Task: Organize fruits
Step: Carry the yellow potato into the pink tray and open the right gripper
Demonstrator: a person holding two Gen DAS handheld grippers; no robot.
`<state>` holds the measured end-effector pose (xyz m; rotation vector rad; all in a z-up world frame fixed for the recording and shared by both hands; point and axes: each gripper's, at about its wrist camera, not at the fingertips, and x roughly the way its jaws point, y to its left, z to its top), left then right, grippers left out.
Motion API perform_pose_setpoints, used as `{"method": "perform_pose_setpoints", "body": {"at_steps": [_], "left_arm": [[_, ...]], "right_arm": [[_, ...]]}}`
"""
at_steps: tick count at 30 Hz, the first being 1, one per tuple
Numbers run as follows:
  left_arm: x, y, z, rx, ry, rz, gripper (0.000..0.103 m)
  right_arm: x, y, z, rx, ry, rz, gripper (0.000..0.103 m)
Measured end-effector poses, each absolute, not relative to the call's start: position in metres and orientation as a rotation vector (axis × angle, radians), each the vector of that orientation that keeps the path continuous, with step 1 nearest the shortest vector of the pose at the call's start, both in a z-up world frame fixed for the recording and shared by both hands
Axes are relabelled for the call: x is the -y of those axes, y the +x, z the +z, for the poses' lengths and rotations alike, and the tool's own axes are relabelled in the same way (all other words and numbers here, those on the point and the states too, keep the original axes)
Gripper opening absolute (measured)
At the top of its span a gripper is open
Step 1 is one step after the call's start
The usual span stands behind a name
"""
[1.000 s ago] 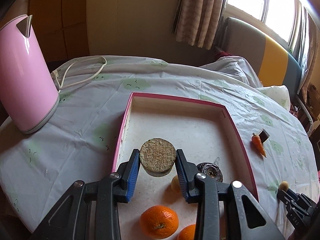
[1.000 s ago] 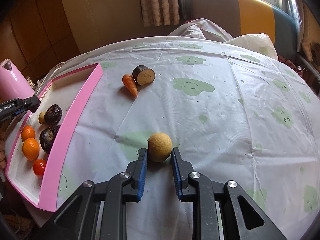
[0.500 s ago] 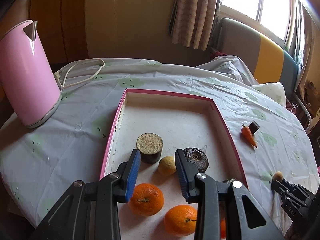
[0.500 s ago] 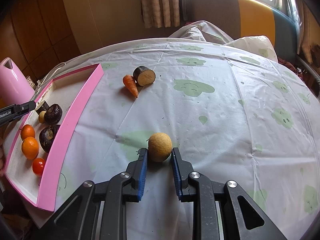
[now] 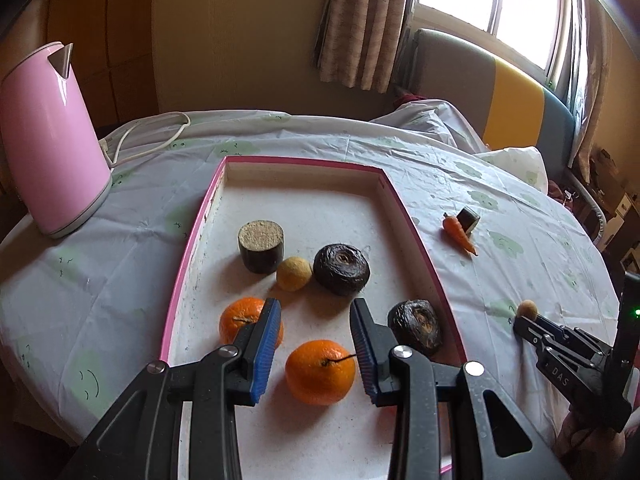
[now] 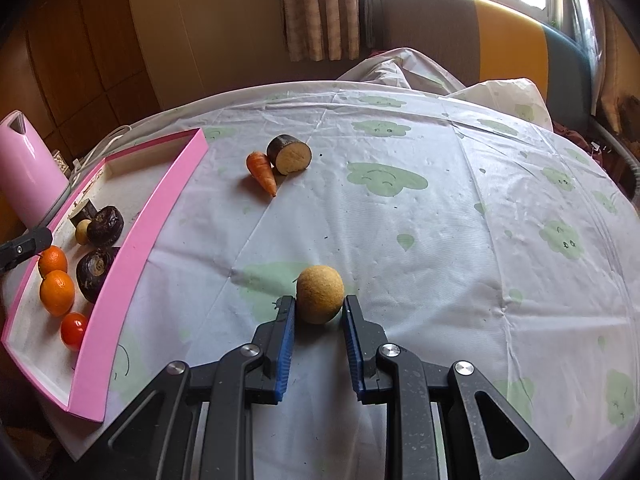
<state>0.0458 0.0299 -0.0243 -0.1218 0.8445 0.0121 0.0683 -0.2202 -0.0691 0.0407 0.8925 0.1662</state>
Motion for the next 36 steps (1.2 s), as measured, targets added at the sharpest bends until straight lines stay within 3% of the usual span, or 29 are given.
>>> {"method": "perform_pose_setpoints", "body": {"at_steps": [24, 36], "left_arm": [[-0.035, 0.031, -0.024, -0.822, -0.127, 0.013, 0.036], [-0.060, 0.028, -0.023, -0.798, -0.168, 0.077, 0.036]], "right_arm": [[0.213, 0.070, -0.063, -0.918, 0.040, 0.178, 0.023], [0.140, 0.067, -0.024, -0.872, 0.033, 0.456, 0.023]]}}
